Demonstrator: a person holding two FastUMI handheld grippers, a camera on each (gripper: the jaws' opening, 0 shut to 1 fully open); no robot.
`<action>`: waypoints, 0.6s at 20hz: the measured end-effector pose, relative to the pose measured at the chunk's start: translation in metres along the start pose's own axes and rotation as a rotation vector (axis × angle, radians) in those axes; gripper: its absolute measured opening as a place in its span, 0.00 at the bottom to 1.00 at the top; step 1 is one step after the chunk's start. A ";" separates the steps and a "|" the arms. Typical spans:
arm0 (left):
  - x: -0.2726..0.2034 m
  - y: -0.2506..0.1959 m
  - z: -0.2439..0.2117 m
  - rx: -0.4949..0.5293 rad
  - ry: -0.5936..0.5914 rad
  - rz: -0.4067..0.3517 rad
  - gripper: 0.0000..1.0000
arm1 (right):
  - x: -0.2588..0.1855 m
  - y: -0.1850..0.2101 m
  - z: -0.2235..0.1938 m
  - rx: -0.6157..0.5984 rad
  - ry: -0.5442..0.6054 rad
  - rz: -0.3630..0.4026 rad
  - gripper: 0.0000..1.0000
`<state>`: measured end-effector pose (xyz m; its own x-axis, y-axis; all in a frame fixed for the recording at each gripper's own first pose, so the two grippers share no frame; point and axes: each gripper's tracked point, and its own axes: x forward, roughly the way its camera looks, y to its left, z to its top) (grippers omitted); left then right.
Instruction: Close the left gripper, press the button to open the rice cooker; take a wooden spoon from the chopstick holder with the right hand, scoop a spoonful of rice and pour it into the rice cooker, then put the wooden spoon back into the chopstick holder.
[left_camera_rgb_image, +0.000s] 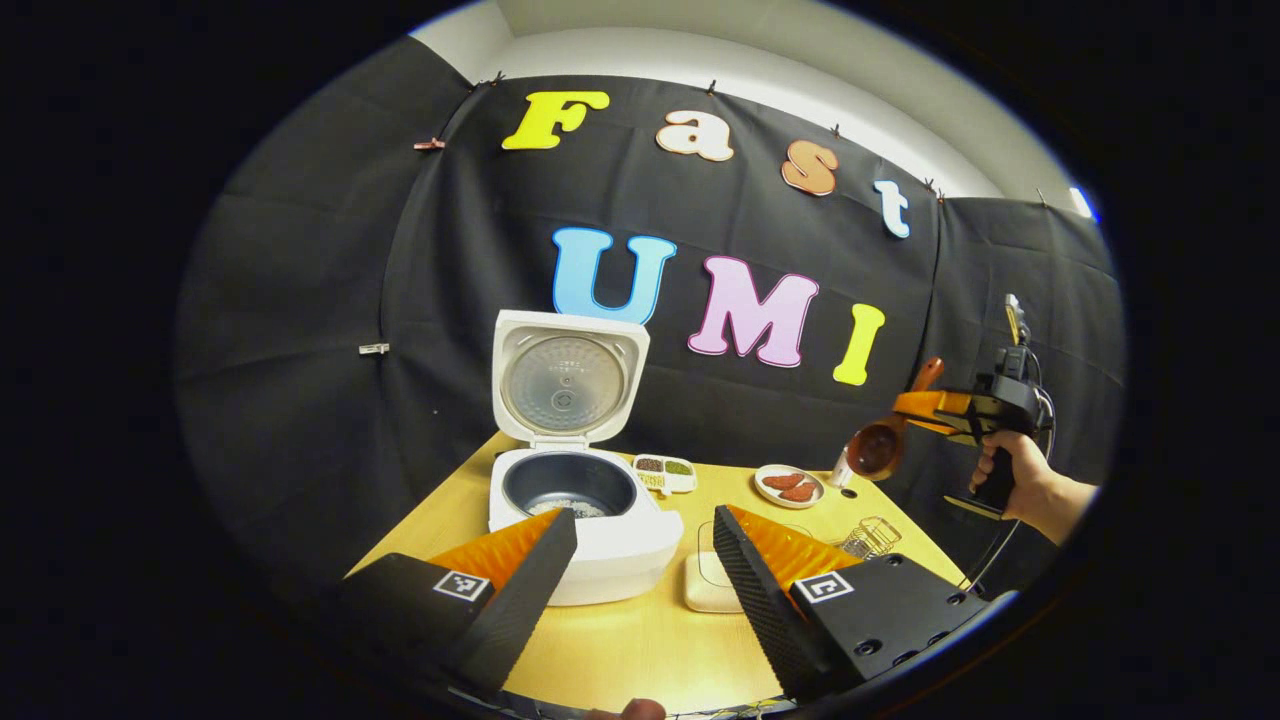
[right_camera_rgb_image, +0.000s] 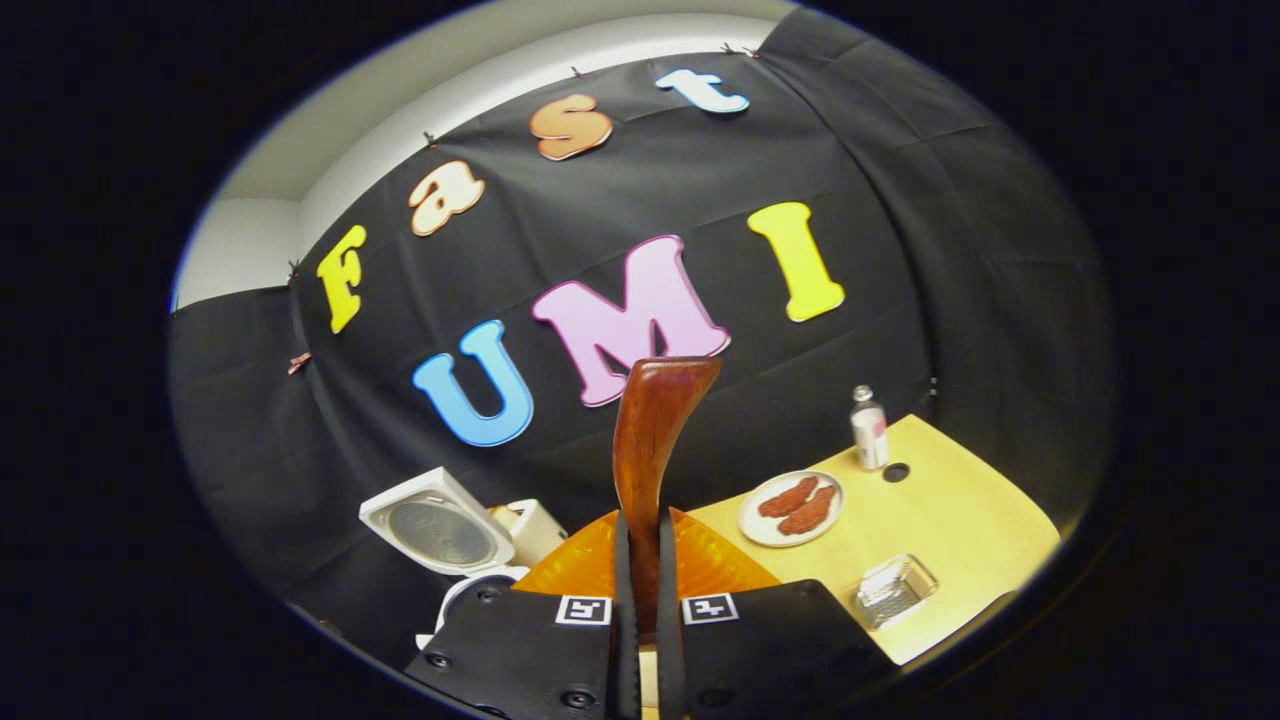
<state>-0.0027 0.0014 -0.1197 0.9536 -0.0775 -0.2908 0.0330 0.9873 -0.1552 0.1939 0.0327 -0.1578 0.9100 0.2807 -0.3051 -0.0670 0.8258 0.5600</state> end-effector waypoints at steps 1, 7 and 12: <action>0.002 -0.005 0.000 0.004 0.002 0.003 0.95 | -0.004 -0.021 0.003 -0.005 0.002 -0.023 0.11; 0.015 -0.033 -0.005 0.021 0.033 0.040 0.95 | -0.001 -0.127 -0.015 -0.107 0.077 -0.120 0.11; 0.023 -0.062 0.001 0.060 0.040 0.102 0.95 | 0.014 -0.182 -0.063 -0.215 0.186 -0.123 0.11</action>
<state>0.0172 -0.0619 -0.1161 0.9402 0.0193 -0.3401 -0.0445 0.9968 -0.0666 0.1933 -0.0826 -0.3129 0.8276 0.2405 -0.5072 -0.0640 0.9381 0.3404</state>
